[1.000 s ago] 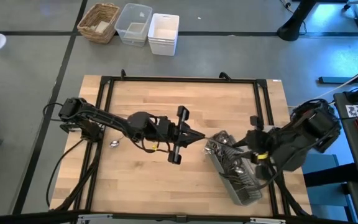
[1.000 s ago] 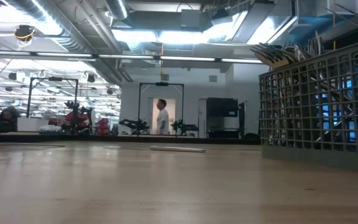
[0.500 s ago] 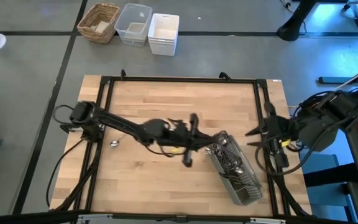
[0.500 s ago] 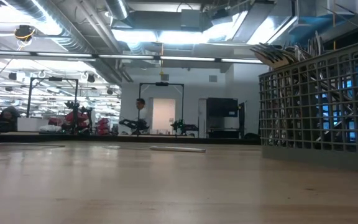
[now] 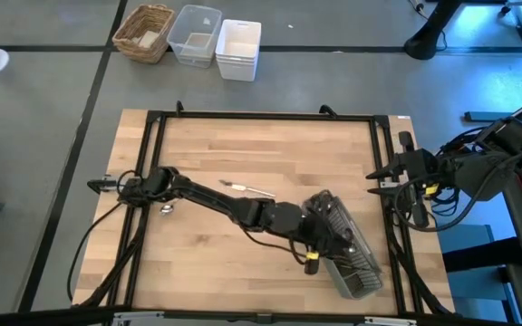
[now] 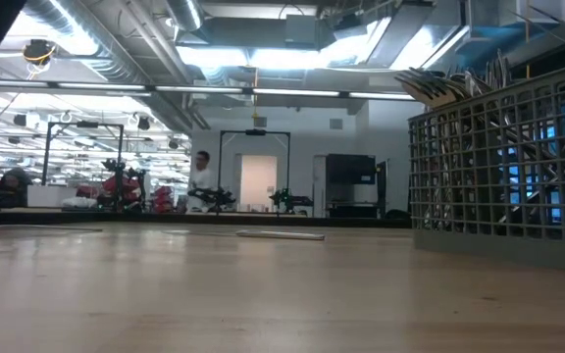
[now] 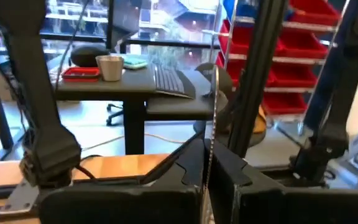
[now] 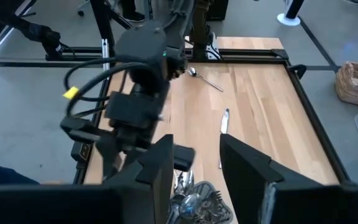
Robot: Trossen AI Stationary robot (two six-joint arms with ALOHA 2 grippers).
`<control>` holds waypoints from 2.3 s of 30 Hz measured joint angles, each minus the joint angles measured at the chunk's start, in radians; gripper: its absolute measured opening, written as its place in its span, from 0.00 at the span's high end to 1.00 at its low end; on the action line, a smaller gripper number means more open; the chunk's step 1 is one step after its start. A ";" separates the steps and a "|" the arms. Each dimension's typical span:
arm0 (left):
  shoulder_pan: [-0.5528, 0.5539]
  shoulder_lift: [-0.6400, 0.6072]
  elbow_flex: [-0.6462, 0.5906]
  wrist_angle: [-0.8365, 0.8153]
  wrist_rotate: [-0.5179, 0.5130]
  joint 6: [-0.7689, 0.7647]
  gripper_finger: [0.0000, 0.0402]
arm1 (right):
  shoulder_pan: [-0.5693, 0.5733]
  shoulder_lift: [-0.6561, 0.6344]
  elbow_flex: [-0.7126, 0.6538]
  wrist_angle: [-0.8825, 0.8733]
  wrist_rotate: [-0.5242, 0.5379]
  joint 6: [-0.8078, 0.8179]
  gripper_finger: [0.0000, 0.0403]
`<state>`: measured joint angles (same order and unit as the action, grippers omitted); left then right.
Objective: Sort silverware
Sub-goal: Put the silver table knife into the gray dishwasher cutlery basket, then put the silver table knife into the gray silverware basket
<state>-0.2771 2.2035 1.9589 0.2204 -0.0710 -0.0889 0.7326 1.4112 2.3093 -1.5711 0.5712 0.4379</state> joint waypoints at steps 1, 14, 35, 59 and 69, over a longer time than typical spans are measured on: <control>-0.004 0.005 0.011 -0.015 -0.005 0.014 1.00 | 0.000 0.000 0.000 0.000 0.000 -0.001 0.67; -0.012 0.083 0.013 -0.046 -0.029 0.021 0.92 | 0.000 0.000 0.000 0.000 -0.003 -0.002 0.67; 0.152 -0.314 0.013 -1.108 0.025 -0.016 0.71 | -0.052 0.132 -0.001 0.001 0.264 -0.028 0.67; 0.600 -0.417 -0.748 -1.160 0.427 0.327 0.71 | -0.810 0.521 -0.002 0.098 -0.442 -0.471 0.67; 0.845 -0.448 -0.894 -1.141 0.515 0.572 0.71 | -0.846 0.780 -0.002 0.122 -0.476 -0.402 0.67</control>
<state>0.5681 1.7555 1.0648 -0.9202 0.4440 0.4831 -0.1132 2.1914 2.3076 -1.4494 0.0950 0.0355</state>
